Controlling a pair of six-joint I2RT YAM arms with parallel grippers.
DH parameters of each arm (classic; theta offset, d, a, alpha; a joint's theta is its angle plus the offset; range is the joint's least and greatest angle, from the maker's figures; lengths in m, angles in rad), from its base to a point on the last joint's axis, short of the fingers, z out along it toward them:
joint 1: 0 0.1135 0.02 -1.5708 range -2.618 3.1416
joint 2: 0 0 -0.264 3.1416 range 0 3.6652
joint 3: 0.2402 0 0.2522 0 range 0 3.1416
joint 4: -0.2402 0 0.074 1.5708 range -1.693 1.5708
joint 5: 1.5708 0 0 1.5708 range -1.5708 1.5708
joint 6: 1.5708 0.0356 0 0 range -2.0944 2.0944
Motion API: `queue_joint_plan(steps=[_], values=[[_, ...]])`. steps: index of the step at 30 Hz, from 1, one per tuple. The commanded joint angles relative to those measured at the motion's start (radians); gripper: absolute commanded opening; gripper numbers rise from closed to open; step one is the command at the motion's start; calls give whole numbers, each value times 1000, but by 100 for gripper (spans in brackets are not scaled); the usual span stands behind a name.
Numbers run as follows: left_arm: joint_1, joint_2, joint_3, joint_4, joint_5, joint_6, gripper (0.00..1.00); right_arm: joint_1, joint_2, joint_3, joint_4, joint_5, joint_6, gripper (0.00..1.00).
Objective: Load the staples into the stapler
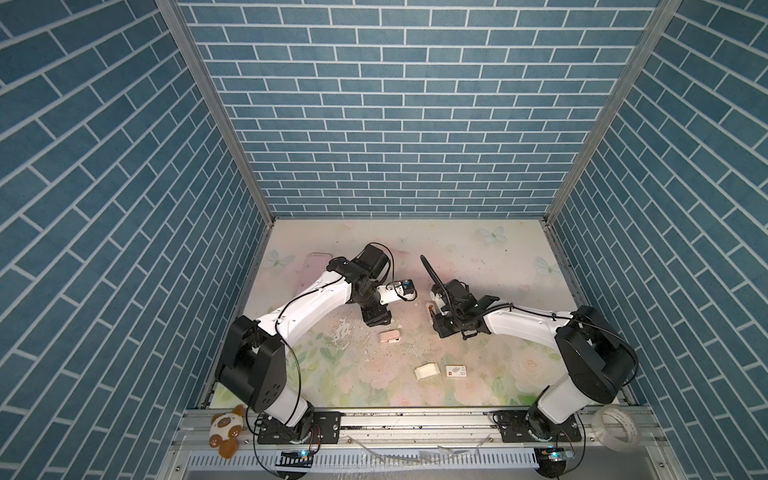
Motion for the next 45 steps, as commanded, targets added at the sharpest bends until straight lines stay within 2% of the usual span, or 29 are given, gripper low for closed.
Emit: queue_joint_plan(steps=[1,6,10,14,17,23,34,45], values=[[6,11,46,-21,37,12,64,4,-63,-3,-22,46,-19,33],[6,19,70,-14,54,10,65,3,-115,-4,-43,50,10,33],[8,29,95,-5,66,-2,65,2,-154,-19,-36,-26,79,30],[21,33,113,32,97,-36,74,1,-179,-78,56,-157,180,27],[31,42,139,49,112,-53,77,3,-179,-125,135,-220,250,25],[47,74,198,52,141,-77,79,4,-147,-187,234,-264,311,24],[49,68,195,60,198,-82,79,2,-40,-174,233,-223,305,23],[53,59,168,67,210,-76,79,-48,-35,-211,215,-165,296,22]])
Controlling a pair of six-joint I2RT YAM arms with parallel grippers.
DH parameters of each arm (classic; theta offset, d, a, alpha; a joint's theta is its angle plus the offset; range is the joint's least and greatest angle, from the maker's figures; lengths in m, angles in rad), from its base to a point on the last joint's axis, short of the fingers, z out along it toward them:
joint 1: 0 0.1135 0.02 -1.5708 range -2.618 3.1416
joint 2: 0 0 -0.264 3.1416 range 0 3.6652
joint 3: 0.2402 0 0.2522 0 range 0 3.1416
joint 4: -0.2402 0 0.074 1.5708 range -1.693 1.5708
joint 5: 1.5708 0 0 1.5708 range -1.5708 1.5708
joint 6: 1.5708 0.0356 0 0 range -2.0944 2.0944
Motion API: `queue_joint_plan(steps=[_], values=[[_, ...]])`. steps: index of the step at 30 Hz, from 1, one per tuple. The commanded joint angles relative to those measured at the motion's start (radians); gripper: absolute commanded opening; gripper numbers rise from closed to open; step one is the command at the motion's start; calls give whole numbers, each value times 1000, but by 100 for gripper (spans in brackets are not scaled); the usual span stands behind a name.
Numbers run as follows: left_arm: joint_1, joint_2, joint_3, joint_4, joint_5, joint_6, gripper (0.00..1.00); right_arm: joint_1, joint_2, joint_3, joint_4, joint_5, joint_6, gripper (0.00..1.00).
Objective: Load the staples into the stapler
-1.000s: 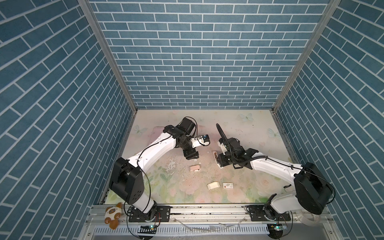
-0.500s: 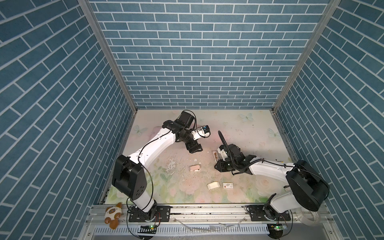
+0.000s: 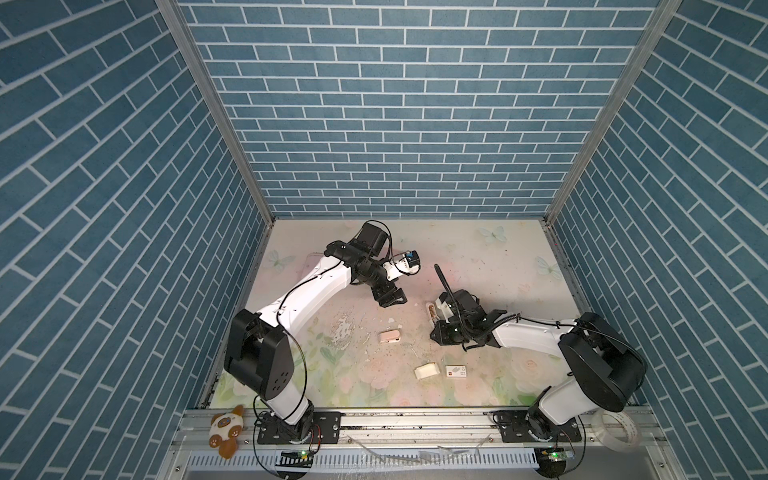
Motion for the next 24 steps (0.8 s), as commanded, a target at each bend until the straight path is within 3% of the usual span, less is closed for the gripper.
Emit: queue_joint_plan(steps=[1,15,21,24], values=[[7,-10,-13,-1,30,-3,79,-28,4,-33,-16,46,1,22],[7,-6,-35,-1,49,1,79,-81,2,-20,-48,13,-43,22],[-4,22,-55,16,74,51,80,-84,-151,-53,-137,18,-4,23],[-19,58,-43,23,78,75,80,-99,-232,-44,-254,94,41,25]])
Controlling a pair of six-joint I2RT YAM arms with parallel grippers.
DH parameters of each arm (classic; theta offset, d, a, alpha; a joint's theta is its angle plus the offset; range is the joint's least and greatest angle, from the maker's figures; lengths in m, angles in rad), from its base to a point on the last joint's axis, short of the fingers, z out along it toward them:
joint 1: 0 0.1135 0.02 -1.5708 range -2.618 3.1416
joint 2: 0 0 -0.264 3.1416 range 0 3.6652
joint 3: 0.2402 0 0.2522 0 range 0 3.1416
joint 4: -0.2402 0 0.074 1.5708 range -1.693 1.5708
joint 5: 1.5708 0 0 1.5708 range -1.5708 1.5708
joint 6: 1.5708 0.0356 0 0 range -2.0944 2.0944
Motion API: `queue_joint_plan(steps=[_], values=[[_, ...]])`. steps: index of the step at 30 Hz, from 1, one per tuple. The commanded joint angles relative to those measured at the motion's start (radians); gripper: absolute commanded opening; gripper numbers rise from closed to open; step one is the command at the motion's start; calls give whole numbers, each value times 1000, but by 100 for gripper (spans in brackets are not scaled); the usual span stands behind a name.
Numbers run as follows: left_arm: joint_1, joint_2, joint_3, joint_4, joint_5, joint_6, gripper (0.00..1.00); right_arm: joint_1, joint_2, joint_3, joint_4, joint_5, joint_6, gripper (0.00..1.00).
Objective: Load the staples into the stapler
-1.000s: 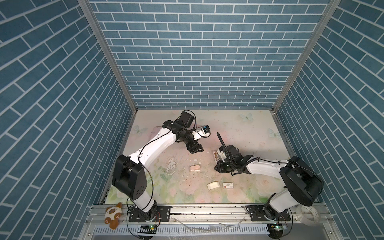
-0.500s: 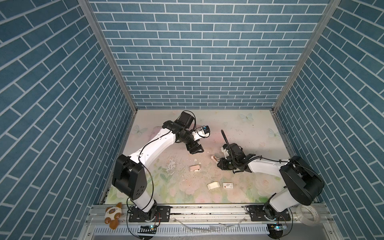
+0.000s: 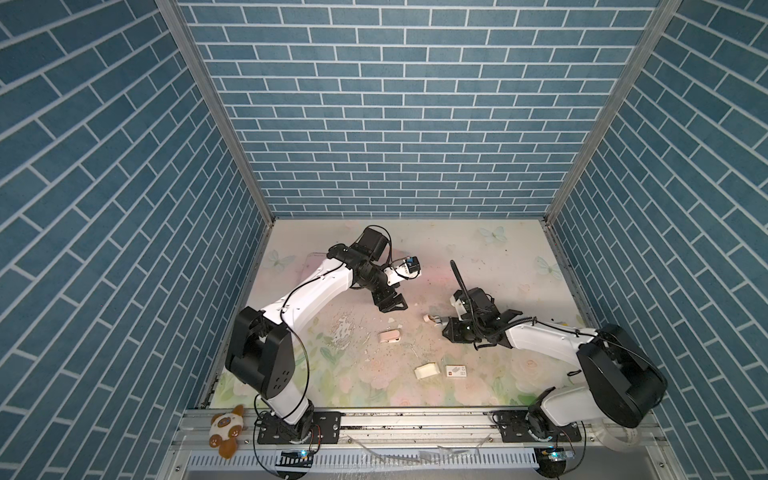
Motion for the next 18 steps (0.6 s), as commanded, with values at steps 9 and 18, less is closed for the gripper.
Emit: queue_joint_plan(steps=[9,18], values=[[-97,135,42,38,3,62,80,-167,-85,-23,-40,-14,104,28],[-157,172,6,119,-62,57,80,-248,34,3,72,-131,74,28]])
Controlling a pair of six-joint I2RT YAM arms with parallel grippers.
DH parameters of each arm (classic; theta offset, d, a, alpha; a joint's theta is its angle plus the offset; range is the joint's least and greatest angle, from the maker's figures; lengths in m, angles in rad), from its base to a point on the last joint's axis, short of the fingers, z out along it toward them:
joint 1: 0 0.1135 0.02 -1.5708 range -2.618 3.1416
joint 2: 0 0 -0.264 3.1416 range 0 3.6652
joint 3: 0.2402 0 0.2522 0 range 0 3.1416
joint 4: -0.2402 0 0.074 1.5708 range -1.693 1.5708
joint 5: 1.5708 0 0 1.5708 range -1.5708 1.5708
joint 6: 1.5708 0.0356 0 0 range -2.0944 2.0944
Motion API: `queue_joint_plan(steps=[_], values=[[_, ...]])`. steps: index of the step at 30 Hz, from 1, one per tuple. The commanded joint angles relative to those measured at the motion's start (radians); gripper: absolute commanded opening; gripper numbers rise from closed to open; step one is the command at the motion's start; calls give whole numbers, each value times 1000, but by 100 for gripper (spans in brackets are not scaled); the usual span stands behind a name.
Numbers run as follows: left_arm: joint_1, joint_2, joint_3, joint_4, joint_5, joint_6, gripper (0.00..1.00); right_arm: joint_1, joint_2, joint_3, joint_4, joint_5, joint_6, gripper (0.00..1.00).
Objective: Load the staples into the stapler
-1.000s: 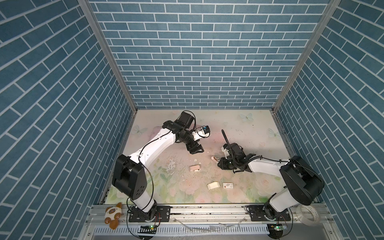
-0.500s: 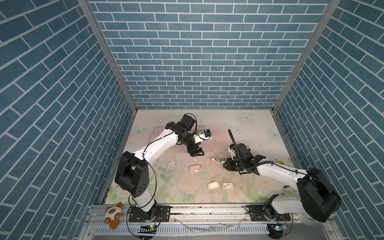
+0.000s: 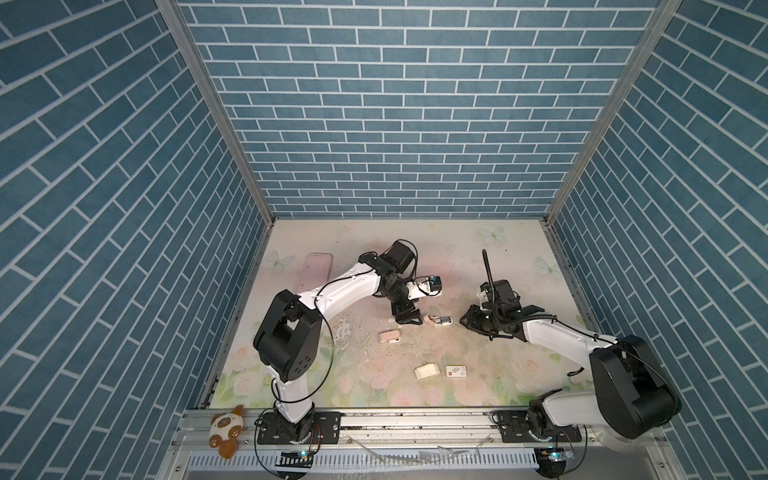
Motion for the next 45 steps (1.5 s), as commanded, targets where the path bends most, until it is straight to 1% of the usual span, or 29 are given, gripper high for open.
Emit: queue_joint_plan(steps=[1,5,9,12,16,18,21,26,29,31,35,41,45], values=[[-17,28,-6,40,-34,9,80,-23,41,18,60,-67,2,28],[-28,64,18,41,-39,6,80,-35,80,26,86,-87,-3,28],[-44,95,33,50,-47,3,77,-42,105,25,115,-110,-2,28],[-64,101,16,90,-86,-8,76,-49,112,25,131,-121,1,28],[-78,100,-2,142,-107,-30,74,-54,128,29,147,-140,4,28],[-81,106,1,147,-111,-37,71,-58,135,29,153,-144,4,28],[-82,121,13,141,-116,-37,63,-59,145,28,172,-159,10,28],[-83,121,7,130,-114,-27,62,-64,157,34,189,-187,14,27],[-84,131,13,108,-104,-19,59,-63,170,37,193,-198,14,26],[-84,127,7,105,-98,-19,59,-64,177,40,200,-212,16,25],[-84,125,1,97,-85,-10,64,-65,196,44,219,-240,17,24],[-84,137,7,96,-90,-15,63,-65,215,48,224,-243,17,22],[-84,143,6,84,-80,-11,61,-65,220,46,222,-248,15,20]])
